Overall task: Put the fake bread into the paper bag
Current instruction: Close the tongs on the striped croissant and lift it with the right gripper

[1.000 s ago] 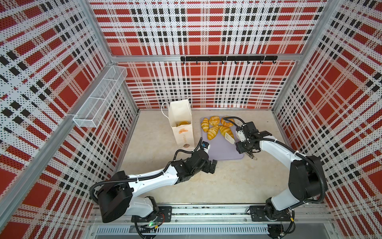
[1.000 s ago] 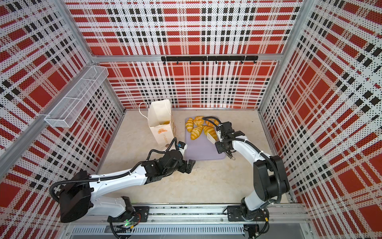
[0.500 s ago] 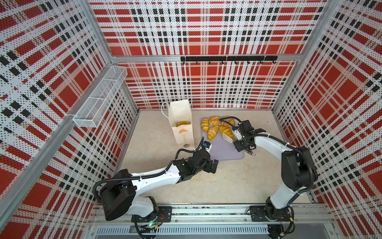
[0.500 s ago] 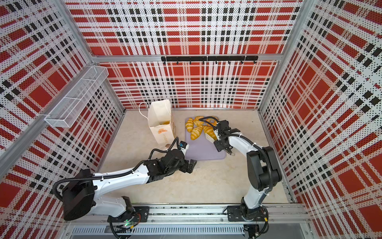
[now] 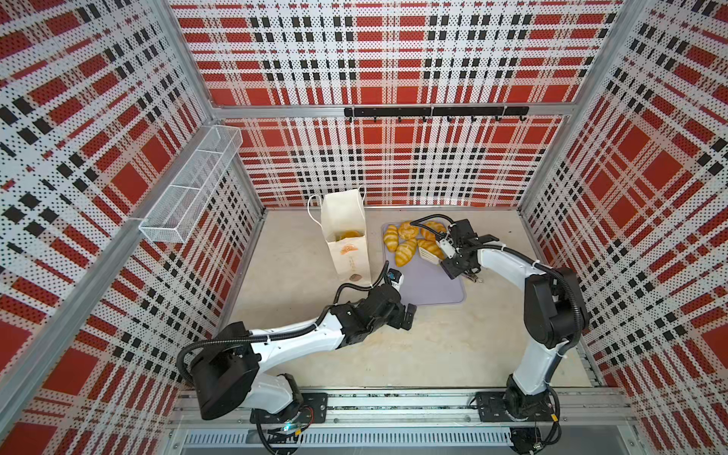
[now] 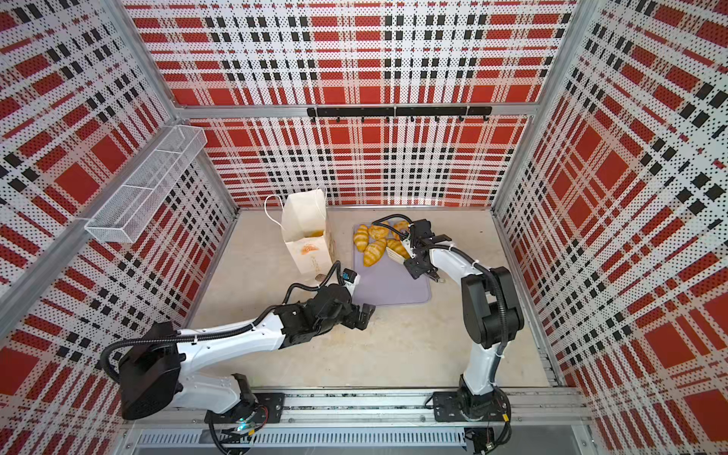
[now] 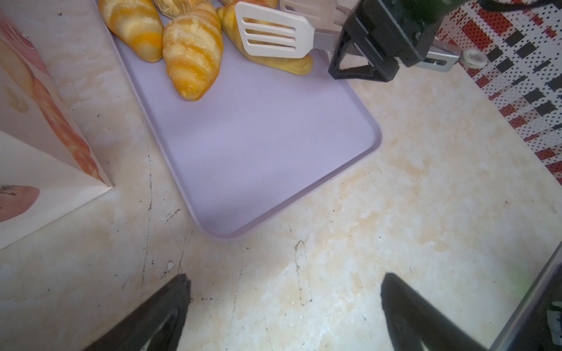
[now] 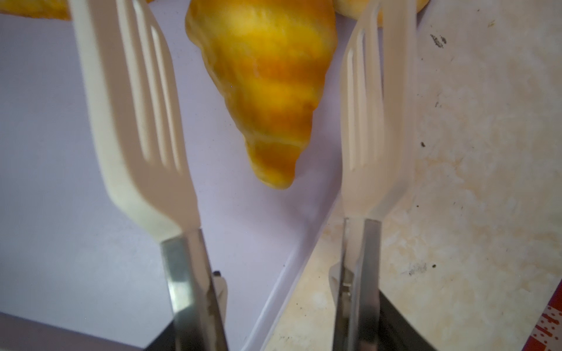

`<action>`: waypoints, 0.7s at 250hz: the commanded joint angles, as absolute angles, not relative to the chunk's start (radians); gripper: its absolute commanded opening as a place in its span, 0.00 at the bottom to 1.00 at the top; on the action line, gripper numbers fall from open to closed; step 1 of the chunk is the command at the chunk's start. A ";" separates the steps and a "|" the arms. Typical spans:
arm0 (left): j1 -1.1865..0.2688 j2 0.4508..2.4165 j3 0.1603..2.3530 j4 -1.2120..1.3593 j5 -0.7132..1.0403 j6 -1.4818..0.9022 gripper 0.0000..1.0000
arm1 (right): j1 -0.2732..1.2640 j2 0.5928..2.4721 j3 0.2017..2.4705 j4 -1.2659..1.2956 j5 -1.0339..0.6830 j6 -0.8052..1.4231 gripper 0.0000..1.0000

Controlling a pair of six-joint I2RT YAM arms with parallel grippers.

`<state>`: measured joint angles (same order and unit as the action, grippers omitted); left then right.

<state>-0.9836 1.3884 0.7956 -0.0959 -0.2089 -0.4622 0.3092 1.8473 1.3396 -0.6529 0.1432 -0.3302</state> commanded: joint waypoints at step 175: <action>-0.985 1.374 0.808 -0.081 -0.217 -0.465 1.00 | 0.337 1.909 1.389 -0.726 0.215 -0.374 0.45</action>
<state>-0.9833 1.3884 0.7956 -0.0963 -0.2089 -0.4625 0.3275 1.9236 1.3914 -0.7364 0.2188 -0.3717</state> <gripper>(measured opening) 0.995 0.483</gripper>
